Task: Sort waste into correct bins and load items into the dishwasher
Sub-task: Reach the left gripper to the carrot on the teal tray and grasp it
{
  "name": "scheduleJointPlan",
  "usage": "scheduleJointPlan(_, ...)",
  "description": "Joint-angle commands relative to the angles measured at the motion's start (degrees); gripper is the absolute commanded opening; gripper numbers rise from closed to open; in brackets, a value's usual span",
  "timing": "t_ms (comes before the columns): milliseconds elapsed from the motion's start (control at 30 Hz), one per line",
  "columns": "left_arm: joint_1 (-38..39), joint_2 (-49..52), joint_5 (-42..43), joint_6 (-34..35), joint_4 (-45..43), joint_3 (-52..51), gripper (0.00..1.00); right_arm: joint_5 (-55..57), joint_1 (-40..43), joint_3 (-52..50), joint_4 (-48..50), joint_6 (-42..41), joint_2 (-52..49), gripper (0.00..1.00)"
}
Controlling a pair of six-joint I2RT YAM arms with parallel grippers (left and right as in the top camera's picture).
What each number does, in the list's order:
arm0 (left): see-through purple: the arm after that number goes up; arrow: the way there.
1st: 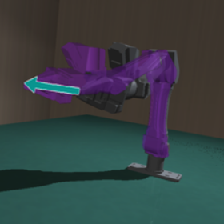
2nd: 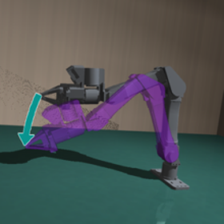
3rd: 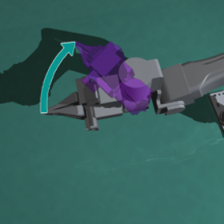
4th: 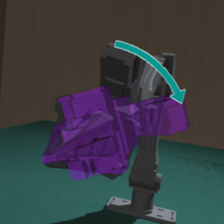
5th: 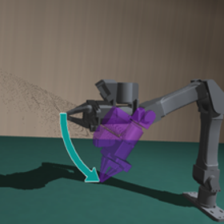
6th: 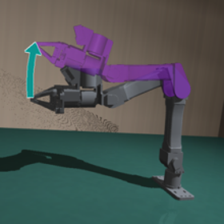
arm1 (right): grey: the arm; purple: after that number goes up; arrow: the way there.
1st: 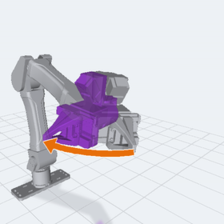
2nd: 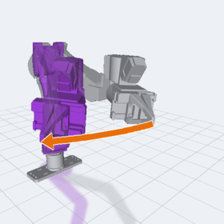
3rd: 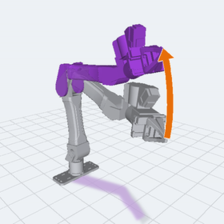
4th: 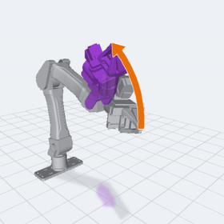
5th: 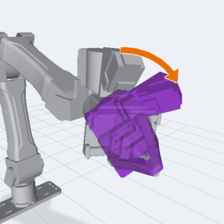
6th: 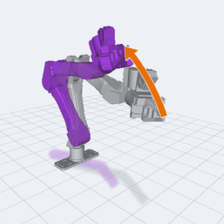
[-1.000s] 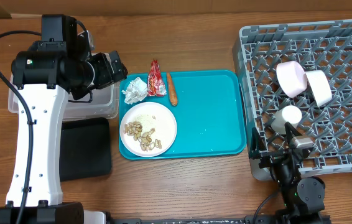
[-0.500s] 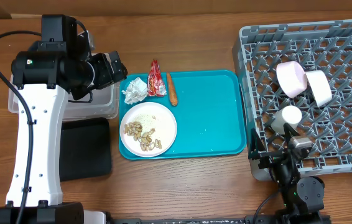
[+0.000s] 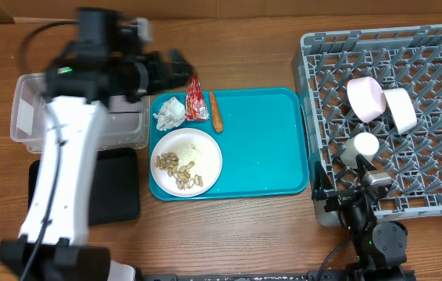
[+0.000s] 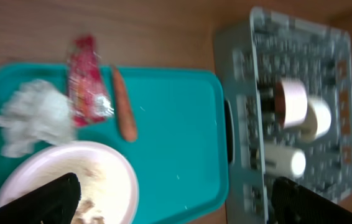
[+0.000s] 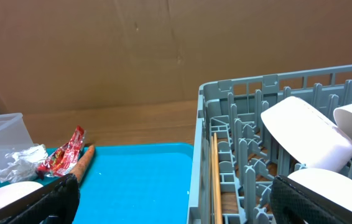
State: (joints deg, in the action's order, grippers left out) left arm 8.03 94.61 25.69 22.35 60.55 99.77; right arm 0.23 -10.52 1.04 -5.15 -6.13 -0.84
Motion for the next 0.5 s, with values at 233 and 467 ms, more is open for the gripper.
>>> scheduleJointPlan(233, 16.87, 19.1, -28.79, 2.43, -8.24, 0.42, 0.67, -0.35, 0.2, -0.59, 0.37, 0.17, 0.66, 1.0)
scheduleJointPlan(467, 16.37, 29.46, -25.59, 11.89, -13.53, 0.44, 0.71, -0.35, 0.2, -0.59, 0.37, 0.17, 0.66, 1.0)
